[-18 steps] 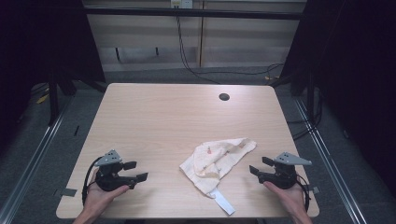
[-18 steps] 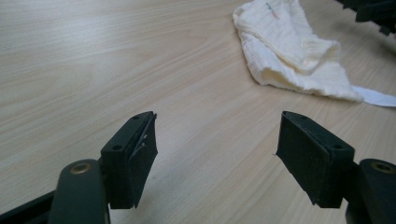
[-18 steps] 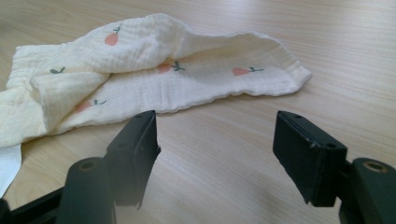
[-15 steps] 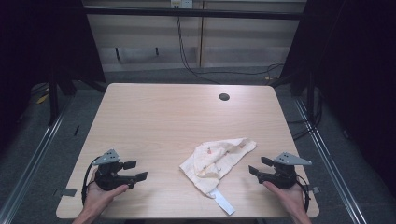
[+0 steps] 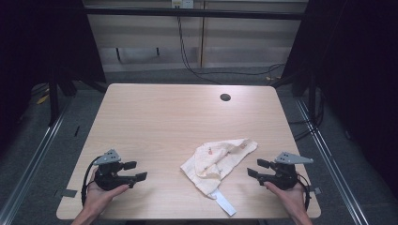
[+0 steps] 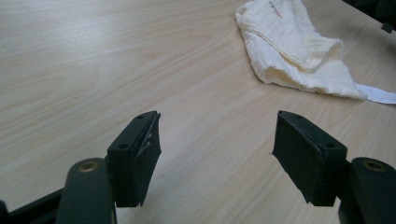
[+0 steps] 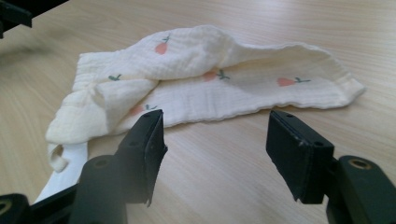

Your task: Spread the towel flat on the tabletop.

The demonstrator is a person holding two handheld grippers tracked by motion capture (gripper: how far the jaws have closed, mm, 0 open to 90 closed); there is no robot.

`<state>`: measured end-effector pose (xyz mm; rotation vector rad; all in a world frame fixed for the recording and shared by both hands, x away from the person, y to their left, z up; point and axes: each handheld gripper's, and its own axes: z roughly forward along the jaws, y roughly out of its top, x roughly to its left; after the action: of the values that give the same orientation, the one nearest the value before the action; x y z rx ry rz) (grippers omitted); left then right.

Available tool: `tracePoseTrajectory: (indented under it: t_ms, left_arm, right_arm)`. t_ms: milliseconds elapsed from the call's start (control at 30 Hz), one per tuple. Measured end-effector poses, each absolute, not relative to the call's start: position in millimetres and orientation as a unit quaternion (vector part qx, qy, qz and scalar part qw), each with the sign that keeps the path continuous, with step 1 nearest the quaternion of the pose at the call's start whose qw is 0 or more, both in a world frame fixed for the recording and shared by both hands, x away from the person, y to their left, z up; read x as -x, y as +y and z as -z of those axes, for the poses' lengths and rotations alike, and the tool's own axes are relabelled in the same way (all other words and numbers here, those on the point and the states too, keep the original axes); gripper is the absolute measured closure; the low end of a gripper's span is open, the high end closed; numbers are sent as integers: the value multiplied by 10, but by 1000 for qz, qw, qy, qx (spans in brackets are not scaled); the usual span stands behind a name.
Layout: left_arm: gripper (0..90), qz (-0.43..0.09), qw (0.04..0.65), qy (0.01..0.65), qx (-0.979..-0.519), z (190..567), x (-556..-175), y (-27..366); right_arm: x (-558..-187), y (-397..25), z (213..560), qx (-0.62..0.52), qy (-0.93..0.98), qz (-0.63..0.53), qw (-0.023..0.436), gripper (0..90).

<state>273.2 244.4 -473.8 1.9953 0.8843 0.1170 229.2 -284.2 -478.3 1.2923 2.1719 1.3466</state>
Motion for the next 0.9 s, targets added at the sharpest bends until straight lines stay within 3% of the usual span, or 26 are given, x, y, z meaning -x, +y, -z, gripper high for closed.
tracePoseTrajectory:
  t_ms: [433, 900]
  left_arm:
    - [327, -69, 462, 339, -817, 4701, -2737, 2387]
    - [327, -67, 474, 355, -803, 4704, -2744, 2479]
  right_arm:
    - [-2526, -2568, 4670, -402, 787, -450, 127, 385]
    - [-2922, -2365, 4532, -378, 806, -442, 114, 338]
